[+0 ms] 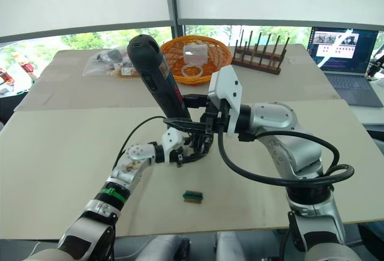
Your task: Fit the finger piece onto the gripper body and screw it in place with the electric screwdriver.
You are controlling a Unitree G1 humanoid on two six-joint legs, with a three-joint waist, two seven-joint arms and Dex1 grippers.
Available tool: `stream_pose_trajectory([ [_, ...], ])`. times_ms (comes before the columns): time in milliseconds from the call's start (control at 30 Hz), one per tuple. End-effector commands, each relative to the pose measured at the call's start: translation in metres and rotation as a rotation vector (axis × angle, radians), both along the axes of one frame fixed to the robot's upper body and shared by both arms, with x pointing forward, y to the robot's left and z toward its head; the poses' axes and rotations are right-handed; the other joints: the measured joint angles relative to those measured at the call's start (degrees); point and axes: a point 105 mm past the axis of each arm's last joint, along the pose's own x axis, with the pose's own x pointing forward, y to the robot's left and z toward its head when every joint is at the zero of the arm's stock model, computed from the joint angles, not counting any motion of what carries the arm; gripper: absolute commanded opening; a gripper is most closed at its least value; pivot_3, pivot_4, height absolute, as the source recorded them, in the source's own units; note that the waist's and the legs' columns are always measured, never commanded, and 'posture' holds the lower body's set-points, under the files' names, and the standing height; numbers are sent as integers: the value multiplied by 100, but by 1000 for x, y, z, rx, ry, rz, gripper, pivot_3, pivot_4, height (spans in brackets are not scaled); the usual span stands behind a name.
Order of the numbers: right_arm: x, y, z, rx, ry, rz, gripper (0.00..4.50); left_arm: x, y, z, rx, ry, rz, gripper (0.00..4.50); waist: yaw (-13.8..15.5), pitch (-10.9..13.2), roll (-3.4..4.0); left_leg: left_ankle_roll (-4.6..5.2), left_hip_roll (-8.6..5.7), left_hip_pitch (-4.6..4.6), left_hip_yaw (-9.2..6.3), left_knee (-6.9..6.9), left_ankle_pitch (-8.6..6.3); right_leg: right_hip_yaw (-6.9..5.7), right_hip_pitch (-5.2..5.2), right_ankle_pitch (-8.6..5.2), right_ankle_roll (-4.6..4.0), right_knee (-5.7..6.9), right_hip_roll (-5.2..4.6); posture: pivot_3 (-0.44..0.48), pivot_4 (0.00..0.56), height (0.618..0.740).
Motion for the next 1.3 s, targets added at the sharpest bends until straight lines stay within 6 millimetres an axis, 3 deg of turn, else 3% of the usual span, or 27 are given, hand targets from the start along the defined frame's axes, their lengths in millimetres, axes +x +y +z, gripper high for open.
stream_pose_trajectory([
  [33, -8, 0, 6, 5, -73, 30, 1956, 4, -3, 17, -22, -65, -10, 2263, -1, 0, 0, 0, 0, 0, 0, 0, 0, 0, 0, 0, 0, 0, 0, 0, 150, 740],
  [467, -13, 4, 5, 35, -51, 55, 1956, 5, -2, 17, -17, -63, -9, 2263, 0, 0, 0, -1, 0, 0, 0, 0, 1, 0, 0, 0, 0, 0, 0, 0, 150, 740],
  [767, -9, 0, 25, 58, -76, 32, 1956, 5, -2, 17, -17, -63, -9, 2263, 0, 0, 0, -1, 0, 0, 0, 0, 0, 0, -1, 0, 0, 0, 0, 0, 150, 740],
  [1300, -6, -1, 21, 48, -70, 12, 1956, 5, -3, 18, -17, -64, -13, 2263, 0, 0, 0, -1, 0, -1, 0, 0, 0, 0, -1, 0, 0, 0, 0, 0, 150, 740],
])
